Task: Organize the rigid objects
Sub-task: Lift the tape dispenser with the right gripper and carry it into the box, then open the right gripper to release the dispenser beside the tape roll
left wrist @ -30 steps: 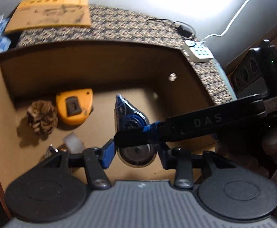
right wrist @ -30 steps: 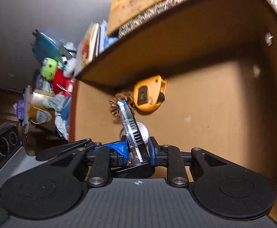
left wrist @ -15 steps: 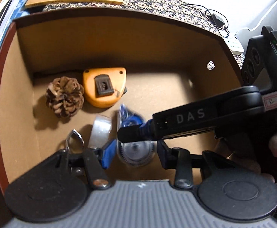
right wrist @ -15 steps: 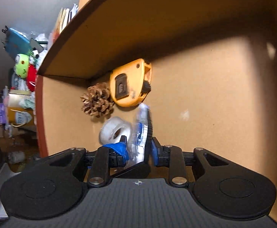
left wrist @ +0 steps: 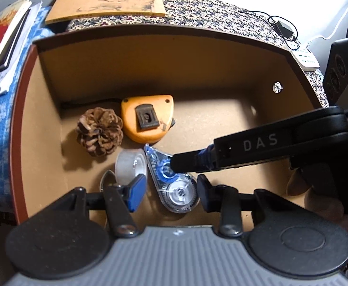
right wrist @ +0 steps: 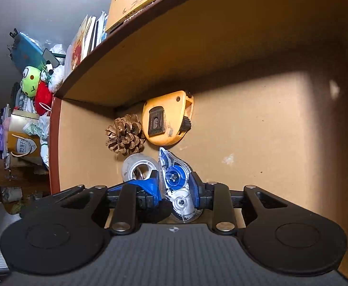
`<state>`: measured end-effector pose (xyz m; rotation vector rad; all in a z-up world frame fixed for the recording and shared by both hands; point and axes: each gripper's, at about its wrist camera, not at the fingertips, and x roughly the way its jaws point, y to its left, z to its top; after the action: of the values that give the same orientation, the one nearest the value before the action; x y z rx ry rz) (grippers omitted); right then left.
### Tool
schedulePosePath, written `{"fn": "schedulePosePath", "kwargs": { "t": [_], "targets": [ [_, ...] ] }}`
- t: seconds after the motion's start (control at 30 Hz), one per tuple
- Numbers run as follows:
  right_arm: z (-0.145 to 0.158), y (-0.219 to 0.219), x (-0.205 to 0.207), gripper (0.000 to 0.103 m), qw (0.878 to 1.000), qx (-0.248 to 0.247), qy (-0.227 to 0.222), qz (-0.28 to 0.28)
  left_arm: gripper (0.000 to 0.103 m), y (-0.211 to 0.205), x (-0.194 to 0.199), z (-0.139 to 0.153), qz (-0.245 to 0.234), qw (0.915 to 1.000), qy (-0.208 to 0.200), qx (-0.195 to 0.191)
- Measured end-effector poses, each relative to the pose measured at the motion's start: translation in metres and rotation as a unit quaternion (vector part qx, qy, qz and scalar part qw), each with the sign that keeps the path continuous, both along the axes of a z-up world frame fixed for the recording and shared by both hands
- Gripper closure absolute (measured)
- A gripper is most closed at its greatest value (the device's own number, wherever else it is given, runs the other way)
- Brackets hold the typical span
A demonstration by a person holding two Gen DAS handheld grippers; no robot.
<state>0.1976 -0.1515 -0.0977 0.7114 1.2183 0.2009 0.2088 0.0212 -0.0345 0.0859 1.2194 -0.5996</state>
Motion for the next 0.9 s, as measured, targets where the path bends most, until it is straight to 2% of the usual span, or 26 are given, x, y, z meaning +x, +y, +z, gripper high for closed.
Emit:
{"fn": "schedulePosePath", "kwargs": {
  "t": [0.5,0.57,0.9],
  "targets": [
    [0.021,0.015,-0.02,0.092,0.997,-0.061,-0.045,0.0,0.059,-0.005,-0.024,0.021,-0.004,0.998,-0.056,0.03],
    [0.023,0.017,-0.025,0.092,0.996,-0.07,-0.049,-0.001,0.053,-0.005,-0.029,0.023,-0.005,0.9974,-0.063,0.035],
    [0.027,0.023,-0.049,0.092,0.993,-0.088,-0.072,-0.021,0.039,-0.005,-0.051,0.033,0.013,0.989,-0.125,0.078]
  ]
}}
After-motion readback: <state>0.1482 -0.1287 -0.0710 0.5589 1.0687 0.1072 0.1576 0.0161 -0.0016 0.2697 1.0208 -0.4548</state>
